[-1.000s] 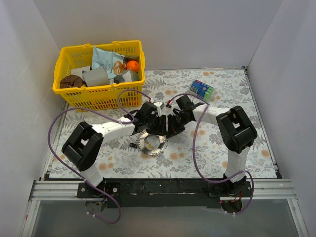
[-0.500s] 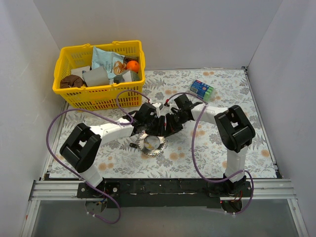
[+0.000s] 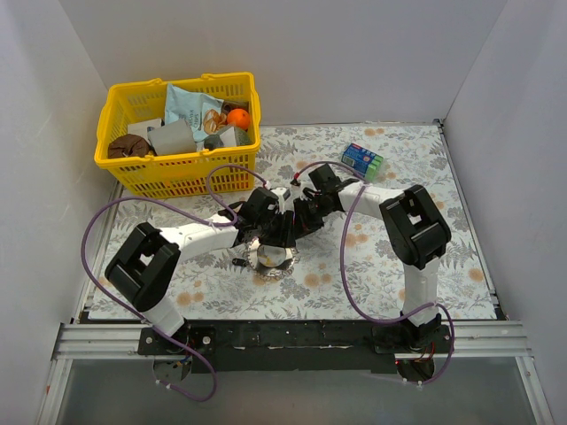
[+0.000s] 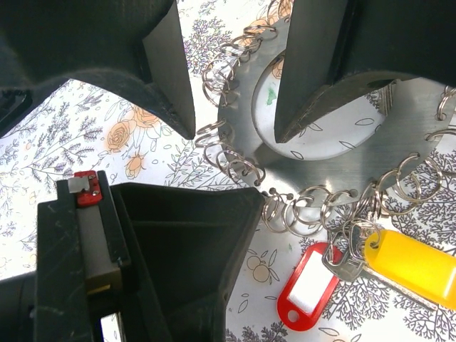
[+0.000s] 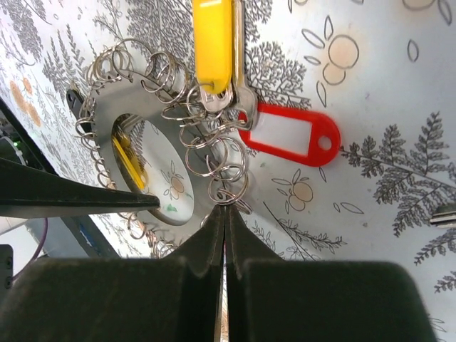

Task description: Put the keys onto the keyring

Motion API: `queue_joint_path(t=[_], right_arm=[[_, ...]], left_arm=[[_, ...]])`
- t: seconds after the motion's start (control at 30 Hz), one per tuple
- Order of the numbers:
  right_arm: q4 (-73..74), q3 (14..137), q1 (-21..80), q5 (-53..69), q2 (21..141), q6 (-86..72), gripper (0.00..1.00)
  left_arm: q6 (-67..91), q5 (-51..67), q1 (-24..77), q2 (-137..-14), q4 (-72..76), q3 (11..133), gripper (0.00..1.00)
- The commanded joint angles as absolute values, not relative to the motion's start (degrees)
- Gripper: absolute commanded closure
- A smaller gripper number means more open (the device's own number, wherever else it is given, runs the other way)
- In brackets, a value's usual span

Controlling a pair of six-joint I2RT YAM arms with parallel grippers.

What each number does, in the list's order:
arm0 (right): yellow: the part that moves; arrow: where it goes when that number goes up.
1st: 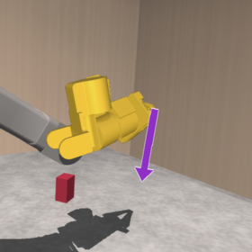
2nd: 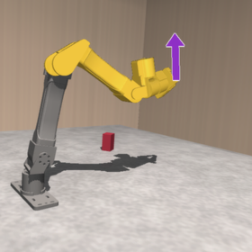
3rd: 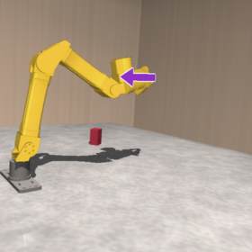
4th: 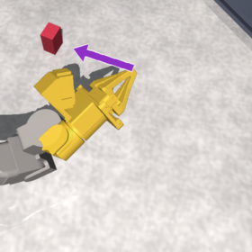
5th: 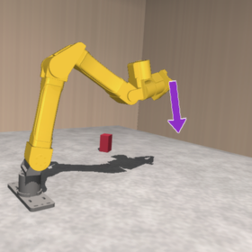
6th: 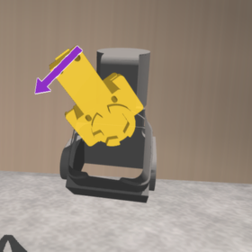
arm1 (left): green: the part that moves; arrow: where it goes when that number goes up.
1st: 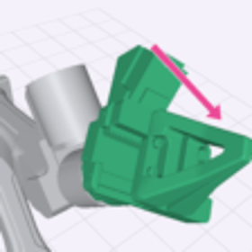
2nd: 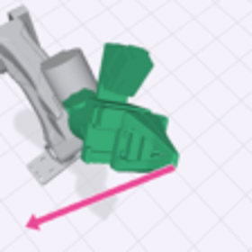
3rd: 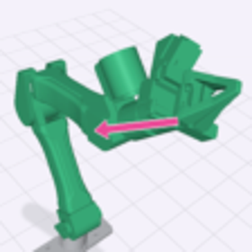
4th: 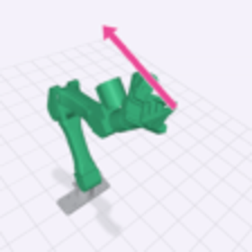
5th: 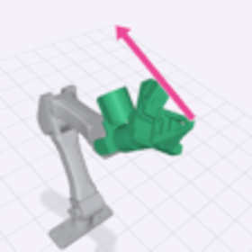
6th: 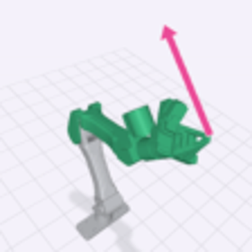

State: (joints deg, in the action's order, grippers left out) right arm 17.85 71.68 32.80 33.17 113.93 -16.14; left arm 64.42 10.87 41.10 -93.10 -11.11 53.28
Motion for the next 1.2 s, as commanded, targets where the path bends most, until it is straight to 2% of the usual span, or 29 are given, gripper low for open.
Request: queue_joint_path(t=[0.0, 0.63, 1.17], right_arm=[[17.14, 75.50, 32.78, 33.66, 114.78, -16.17, 0.99], [18.46, 81.39, 32.70, 33.92, 119.27, -15.73, 0.99], [19.07, 80.07, 31.56, 32.26, 115.75, -14.94, 0.99]], left_arm=[[64.86, 10.19, 41.22, -89.56, -10.81, 52.82, 0.53], [64.78, 8.88, 41.22, -88.77, -10.81, 52.56, 0.53], [67.41, 6.33, 40.96, -88.06, -9.05, 51.42, 0.53]])
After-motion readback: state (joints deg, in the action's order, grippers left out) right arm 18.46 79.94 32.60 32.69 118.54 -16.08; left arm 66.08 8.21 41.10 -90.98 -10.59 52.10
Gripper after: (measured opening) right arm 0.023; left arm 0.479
